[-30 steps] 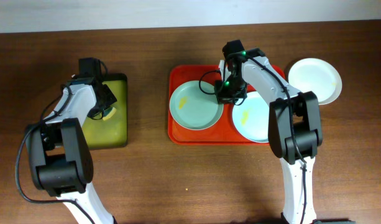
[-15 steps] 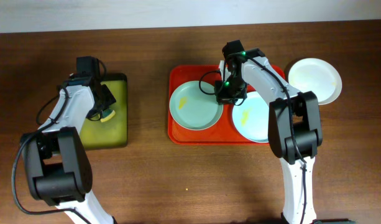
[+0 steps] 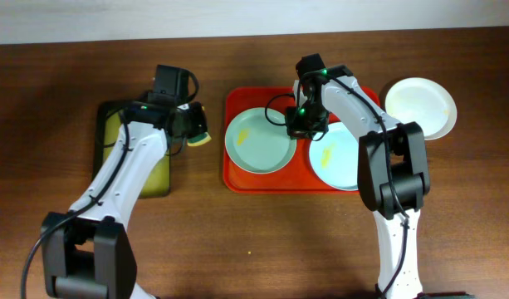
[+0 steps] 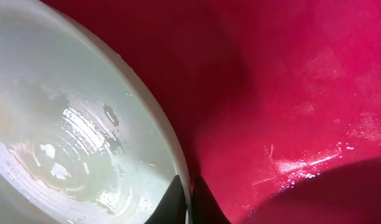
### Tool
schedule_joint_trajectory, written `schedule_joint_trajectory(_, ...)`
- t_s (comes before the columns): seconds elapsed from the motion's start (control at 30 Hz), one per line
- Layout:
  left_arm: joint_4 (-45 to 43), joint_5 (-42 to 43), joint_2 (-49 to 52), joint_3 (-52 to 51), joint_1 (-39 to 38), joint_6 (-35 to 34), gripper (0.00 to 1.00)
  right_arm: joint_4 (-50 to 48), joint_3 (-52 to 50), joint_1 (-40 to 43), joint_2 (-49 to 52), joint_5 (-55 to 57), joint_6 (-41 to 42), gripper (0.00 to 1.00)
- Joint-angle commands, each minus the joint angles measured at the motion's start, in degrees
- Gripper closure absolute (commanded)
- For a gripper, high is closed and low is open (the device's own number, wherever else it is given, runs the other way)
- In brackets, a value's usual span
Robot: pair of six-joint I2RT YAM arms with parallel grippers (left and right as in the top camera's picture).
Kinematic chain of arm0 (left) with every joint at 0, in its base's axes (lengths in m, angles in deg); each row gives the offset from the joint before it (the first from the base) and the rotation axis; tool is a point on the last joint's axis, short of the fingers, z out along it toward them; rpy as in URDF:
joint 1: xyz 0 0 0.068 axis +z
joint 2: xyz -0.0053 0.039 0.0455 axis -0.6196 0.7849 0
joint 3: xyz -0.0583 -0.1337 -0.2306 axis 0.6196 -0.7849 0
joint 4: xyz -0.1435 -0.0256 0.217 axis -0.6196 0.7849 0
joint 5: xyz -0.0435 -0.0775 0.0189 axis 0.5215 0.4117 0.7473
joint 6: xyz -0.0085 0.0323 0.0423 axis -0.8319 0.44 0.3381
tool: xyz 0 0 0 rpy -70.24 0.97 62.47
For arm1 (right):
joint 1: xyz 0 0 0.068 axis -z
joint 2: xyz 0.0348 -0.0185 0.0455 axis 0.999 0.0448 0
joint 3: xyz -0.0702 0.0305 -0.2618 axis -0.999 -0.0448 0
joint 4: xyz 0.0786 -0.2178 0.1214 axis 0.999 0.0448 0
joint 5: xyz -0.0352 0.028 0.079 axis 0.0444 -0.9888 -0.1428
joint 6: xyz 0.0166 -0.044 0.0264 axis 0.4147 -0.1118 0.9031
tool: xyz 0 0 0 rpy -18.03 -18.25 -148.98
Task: Clean dirty plates on tray and stack at the side
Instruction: 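Dip the sponge in the soapy tray and lift it with the left gripper, then scrub the pale green plate with the sponge in the left gripper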
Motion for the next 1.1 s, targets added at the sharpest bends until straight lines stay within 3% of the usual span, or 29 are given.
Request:
schedule_joint_trajectory(0.0,0.1,0.6,0.3,0.5,-1.0,1.0,1.0,1.4,-0.3,-0.7,1.0,-0.7,4.0,0.58)
schedule_joint_trajectory(0.03,0.1,0.6,0.3,0.5,-1.0,1.0,1.0,2.7,-0.3,-0.7,1.0,-0.7,4.2,0.16)
schedule_joint_trajectory(0.07,0.1,0.6,0.3,0.5,-0.9,1.0,1.0,4.0,-0.3,-0.7,1.0,-0.7,4.2,0.01)
schedule_joint_trajectory(0.27,0.8,0.6,0.3,0.5,-1.0,1.0,1.0,7.2,-0.3,-0.8,1.0,-0.9,6.6,0.01)
schedule_joint_trajectory(0.3,0.8,0.6,0.3,0.5,-0.9,1.0,1.0,7.1,-0.3,-0.8,1.0,-0.9,7.6,0.11)
schedule_joint_trajectory(0.33,0.9,0.6,0.3,0.5,-1.0,1.0,1.0,6.8,-0.3,-1.3,1.0,-0.7,8.4,0.27)
schedule_joint_trajectory(0.37,1.0,0.6,0.3,0.5,-0.9,1.0,1.0,6.6,-0.3,-1.9,1.0,-0.7,9.1,0.34)
schedule_joint_trajectory(0.5,1.2,0.6,0.3,0.5,-0.9,1.2,1.0,5.5,-0.3,-7.6,1.0,8.6,22.0,0.36)
schedule_joint_trajectory(0.67,1.6,0.6,0.3,0.5,-1.0,1.2,1.0,5.4,-0.3,-8.9,1.0,12.8,31.6,0.35)
schedule_joint_trajectory(0.97,1.6,0.6,0.3,0.5,-1.0,1.2,1.0,1.7,-4.4,-8.9,1.0,14.2,37.2,0.33)
schedule_joint_trajectory(1.03,1.6,0.6,0.3,0.5,-0.9,1.2,1.0,1.9,-4.8,-8.9,1.0,14.2,37.1,0.38)
schedule_joint_trajectory(1.07,1.6,0.6,0.3,0.5,-1.0,1.2,1.0,2.1,-4.8,-8.9,1.0,14.2,37.0,0.52)
